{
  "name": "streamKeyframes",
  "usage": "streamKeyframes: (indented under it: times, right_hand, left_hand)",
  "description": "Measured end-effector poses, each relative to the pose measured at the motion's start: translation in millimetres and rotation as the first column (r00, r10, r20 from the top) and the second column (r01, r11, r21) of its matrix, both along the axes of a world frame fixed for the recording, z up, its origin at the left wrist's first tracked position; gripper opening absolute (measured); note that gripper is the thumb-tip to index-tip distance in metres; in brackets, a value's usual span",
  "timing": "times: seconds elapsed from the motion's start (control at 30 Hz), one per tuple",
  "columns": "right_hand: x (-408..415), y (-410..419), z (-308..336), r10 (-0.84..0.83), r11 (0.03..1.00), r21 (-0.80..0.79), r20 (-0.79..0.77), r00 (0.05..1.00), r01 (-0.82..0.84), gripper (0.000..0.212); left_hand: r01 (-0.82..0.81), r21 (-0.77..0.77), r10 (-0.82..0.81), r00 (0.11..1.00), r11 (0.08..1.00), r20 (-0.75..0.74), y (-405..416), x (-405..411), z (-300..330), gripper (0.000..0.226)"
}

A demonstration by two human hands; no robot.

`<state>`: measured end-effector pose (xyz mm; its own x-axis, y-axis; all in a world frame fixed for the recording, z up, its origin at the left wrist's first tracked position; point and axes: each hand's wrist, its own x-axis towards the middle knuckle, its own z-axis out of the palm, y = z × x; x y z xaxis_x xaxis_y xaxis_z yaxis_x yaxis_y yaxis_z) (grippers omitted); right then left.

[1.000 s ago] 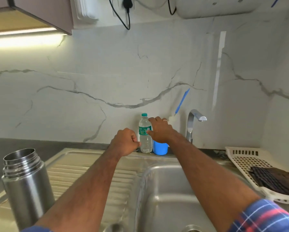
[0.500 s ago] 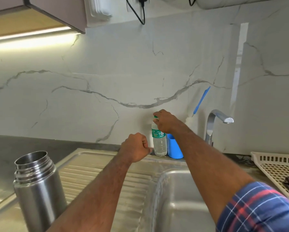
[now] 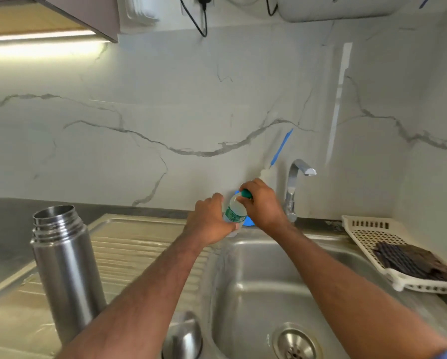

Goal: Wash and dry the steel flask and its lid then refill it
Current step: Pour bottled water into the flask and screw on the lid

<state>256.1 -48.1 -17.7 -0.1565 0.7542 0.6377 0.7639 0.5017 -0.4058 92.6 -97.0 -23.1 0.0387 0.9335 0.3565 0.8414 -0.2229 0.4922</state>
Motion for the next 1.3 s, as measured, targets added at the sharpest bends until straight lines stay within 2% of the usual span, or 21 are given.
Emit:
streamKeyframes:
  times: [0.07, 0.13, 0.2, 0.3, 0.33, 0.4, 0.5, 0.63, 0.7, 0.77, 0.87, 0.93, 1.13, 1.3]
  right_hand:
    - [20.9, -17.2, 1.8, -0.029, 0.999, -0.042, -0.06, 0.998, 0.026, 0.02]
    - [40.8, -35.9, 0.0, -0.058, 0.994, -0.098, -0.057, 0.997, 0.053, 0.02]
    - [62.8, -60.1, -9.2, -0.077, 0.99, -0.12, -0.049, 0.996, 0.071, 0.016]
    - [97.9, -96.9, -30.5, -0.093, 0.985, -0.156, -0.091, 0.992, 0.078, 0.015]
    - [110.1, -105.2, -38.8, -0.102, 0.981, -0.174, -0.119, 0.988, 0.081, 0.015]
    - [133.2, -117.1, -54.3, -0.109, 0.974, -0.217, -0.19, 0.976, 0.066, 0.012]
    - [155.5, -124.0, -68.0, -0.09, 0.964, -0.265, -0.298, 0.95, 0.009, 0.013]
    - [162.4, -124.5, -72.3, -0.124, 0.941, -0.339, -0.378, 0.917, -0.013, 0.015]
    - [161.3, -126.0, -70.6, -0.124, 0.91, -0.412, -0.362, 0.924, -0.039, 0.026]
    - [161.1, -127.0, -69.2, -0.137, 0.908, -0.419, -0.309, 0.941, -0.006, 0.036]
    - [166.2, -125.4, -66.3, -0.178, 0.905, -0.423, -0.298, 0.938, 0.037, 0.042]
    - [169.0, -125.7, -65.8, -0.145, 0.891, -0.454, -0.346, 0.927, -0.03, 0.037]
    - [182.5, -135.4, -65.5, 0.032, 0.834, -0.467, -0.492, 0.87, -0.295, 0.018]
    - [198.3, -144.6, -61.7, 0.124, 0.788, -0.485, -0.48, 0.869, -0.38, 0.033]
  left_hand:
    - [-0.008, 0.004, 0.008, 1.0, 1.0, 0.026, -11.1, 22.8, 0.1, 0.081]
    - [-0.005, -0.001, 0.005, 0.998, 1.0, 0.064, -25.7, 50.2, -8.6, 0.081]
    - [0.048, -0.044, -0.04, 0.985, 0.998, 0.168, -44.8, 81.4, -26.9, 0.078]
    - [0.164, -0.109, -0.124, 0.944, 0.98, 0.304, -64.7, 122.1, -62.8, 0.089]
    - [0.194, -0.121, -0.151, 0.942, 0.973, 0.3, -68.8, 131.7, -72.3, 0.089]
    - [0.243, -0.151, -0.198, 0.944, 0.958, 0.263, -77.0, 146.4, -85.0, 0.075]
    - [0.26, -0.134, -0.248, 0.964, 0.956, 0.1, -76.2, 157.4, -91.3, 0.055]
    - [0.218, -0.088, -0.228, 0.965, 0.972, -0.127, -69.7, 155.9, -89.8, 0.059]
    - [0.219, -0.073, -0.23, 0.951, 0.973, -0.209, -65.9, 150.4, -89.3, 0.059]
    - [0.216, -0.035, -0.218, 0.941, 0.976, -0.258, -62.5, 145.8, -87.0, 0.055]
    - [0.229, 0.007, -0.219, 0.94, 0.973, -0.264, -57.1, 144.2, -84.6, 0.051]
    - [0.255, 0.011, -0.244, 0.937, 0.967, -0.25, -54.5, 143.2, -85.8, 0.05]
    - [0.362, -0.116, -0.375, 0.918, 0.925, -0.129, -47.6, 143.6, -94.1, 0.052]
    - [0.404, -0.14, -0.421, 0.898, 0.904, -0.126, -47.6, 147.3, -98.1, 0.054]
